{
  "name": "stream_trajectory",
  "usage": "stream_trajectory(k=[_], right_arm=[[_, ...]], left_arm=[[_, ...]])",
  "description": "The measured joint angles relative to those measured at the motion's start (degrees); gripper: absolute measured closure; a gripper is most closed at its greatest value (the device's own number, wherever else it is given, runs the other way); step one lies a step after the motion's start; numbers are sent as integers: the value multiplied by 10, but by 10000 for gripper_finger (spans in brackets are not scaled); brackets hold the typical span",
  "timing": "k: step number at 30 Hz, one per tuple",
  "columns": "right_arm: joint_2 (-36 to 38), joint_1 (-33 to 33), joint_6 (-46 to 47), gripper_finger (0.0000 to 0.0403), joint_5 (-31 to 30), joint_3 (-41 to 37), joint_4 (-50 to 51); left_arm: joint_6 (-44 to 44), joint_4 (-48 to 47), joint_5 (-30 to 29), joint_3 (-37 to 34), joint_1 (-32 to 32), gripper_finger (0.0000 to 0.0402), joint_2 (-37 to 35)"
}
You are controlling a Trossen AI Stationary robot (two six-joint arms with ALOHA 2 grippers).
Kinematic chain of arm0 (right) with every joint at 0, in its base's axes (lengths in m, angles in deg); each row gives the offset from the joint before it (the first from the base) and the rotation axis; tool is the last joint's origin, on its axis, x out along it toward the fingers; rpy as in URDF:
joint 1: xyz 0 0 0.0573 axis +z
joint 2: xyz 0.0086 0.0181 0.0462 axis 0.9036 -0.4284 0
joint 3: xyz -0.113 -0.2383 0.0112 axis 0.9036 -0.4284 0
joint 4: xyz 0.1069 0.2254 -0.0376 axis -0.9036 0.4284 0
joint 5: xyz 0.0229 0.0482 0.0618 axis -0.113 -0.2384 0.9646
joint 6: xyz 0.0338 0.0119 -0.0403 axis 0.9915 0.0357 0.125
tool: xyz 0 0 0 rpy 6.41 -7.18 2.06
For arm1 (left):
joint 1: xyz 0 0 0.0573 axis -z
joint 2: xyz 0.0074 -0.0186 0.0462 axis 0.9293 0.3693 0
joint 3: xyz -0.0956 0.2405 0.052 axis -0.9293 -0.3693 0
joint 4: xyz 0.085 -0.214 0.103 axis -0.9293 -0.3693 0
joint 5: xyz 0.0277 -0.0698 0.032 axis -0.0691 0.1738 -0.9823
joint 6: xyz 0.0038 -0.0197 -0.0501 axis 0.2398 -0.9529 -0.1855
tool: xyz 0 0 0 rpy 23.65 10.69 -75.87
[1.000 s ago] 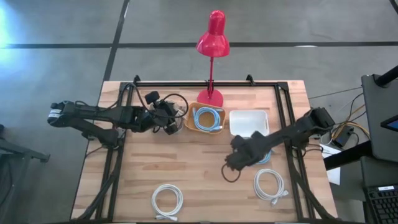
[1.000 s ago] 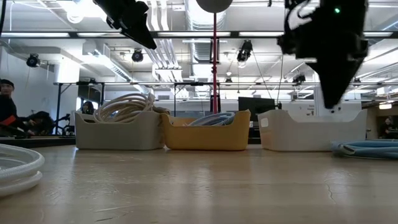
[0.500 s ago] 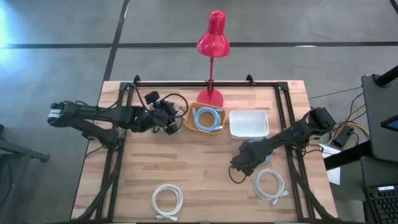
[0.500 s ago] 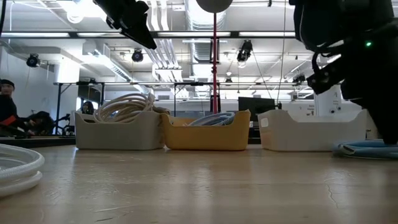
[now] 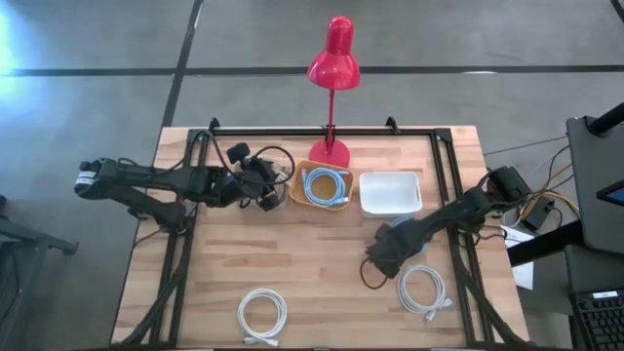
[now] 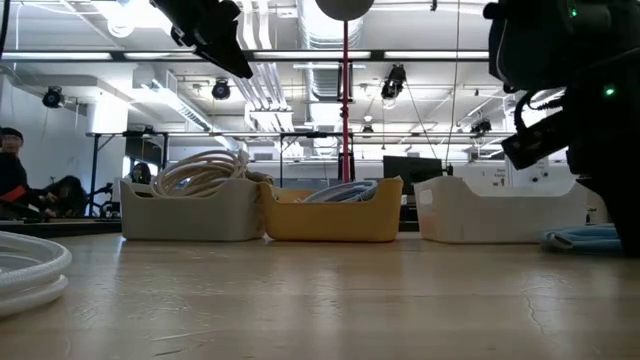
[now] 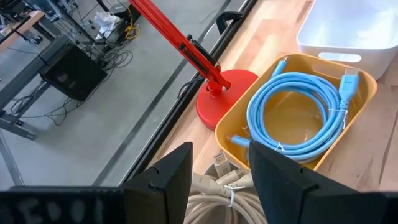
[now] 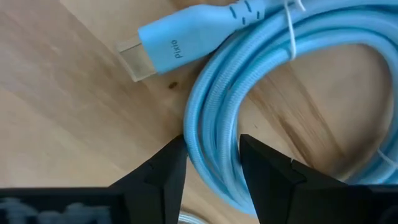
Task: Sort HDMI cables
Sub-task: Put the blue hdmi cable into the orange bin
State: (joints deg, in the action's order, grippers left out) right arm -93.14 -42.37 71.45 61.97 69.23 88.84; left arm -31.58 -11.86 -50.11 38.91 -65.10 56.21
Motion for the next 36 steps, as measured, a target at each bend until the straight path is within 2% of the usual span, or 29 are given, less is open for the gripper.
stream_trajectory(k=[6, 16, 20, 26, 32, 36], right_arm=[[2, 0, -3, 275, -1, -12, -19], [11, 0, -24, 370, -4, 48, -24], [18, 1, -41, 377, -1, 90, -26], [22, 1, -135, 377, -8, 170, -24], [21, -7, -244, 375, -106, 245, -24], [21, -24, -310, 373, -204, 282, -23]], left_arm=[[-11, 0, 2, 0, 0, 229, 0], [-17, 0, 75, -12, 13, 229, 0], [-39, 0, 76, -30, 23, 229, 0], [-58, 0, 76, -51, 27, 229, 0], [-64, 9, 75, -63, 29, 229, 0], [-70, 12, 75, -66, 35, 229, 0]])
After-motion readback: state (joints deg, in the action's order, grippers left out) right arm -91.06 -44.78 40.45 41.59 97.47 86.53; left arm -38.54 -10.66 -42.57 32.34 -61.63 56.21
